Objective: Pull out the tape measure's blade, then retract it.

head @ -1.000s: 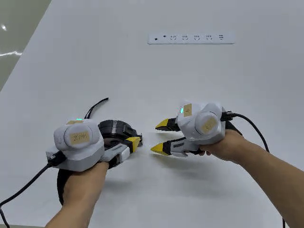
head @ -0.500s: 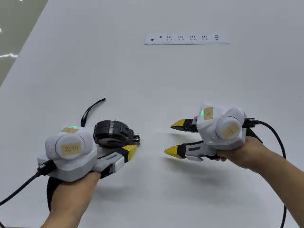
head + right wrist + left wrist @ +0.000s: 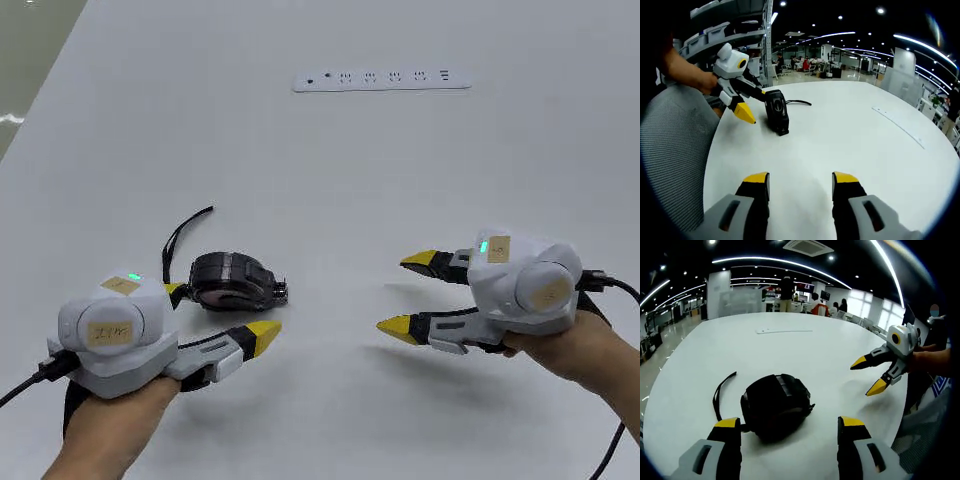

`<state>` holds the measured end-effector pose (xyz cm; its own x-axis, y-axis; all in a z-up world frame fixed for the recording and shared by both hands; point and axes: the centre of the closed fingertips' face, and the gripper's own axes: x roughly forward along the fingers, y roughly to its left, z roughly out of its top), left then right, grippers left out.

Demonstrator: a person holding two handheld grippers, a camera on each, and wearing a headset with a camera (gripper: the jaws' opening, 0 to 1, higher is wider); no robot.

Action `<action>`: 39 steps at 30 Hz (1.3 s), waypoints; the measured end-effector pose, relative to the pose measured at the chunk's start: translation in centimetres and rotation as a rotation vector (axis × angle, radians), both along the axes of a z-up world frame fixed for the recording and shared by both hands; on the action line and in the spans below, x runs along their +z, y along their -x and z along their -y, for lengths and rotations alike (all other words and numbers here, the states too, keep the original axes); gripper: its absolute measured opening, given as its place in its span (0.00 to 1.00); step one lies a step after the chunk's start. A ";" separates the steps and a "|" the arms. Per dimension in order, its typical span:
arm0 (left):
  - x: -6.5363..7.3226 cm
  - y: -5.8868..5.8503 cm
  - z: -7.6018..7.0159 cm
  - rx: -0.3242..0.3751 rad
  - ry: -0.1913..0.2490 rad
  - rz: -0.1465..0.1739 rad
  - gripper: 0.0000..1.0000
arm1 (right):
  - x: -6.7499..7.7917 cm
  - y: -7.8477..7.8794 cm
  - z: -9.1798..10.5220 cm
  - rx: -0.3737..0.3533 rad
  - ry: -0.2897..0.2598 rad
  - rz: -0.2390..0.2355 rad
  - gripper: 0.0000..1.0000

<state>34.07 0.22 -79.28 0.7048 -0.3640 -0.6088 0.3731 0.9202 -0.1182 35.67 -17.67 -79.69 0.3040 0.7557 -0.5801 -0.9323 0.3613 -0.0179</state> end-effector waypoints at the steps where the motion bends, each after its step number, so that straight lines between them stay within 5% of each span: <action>1: 0.0 0.0 0.0 -0.004 0.000 0.001 0.76 | 0.1 0.1 0.2 -0.007 -0.004 0.000 0.51; 13: 0.2 0.9 -1.2 -0.085 -0.005 0.016 0.81 | 0.4 1.1 2.5 -0.101 -0.030 -0.014 0.63; 22: 0.8 1.8 -0.8 -0.192 0.032 0.029 0.88 | 1.3 1.9 2.9 -0.151 -0.077 -0.023 0.75; 35: 2.5 1.6 -0.8 -0.234 0.107 0.083 1.00 | 1.5 2.2 3.1 -0.206 -0.122 -0.043 0.92; 39: 2.5 1.7 -1.0 -0.226 0.129 0.078 1.00 | 1.4 2.1 3.2 -0.210 -0.123 -0.041 0.97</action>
<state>32.36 1.20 -76.75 0.6400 -0.5883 -0.4944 0.5796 0.7919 -0.1921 33.52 -20.85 -78.25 0.4402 0.7441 -0.5024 -0.8353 0.5446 0.0747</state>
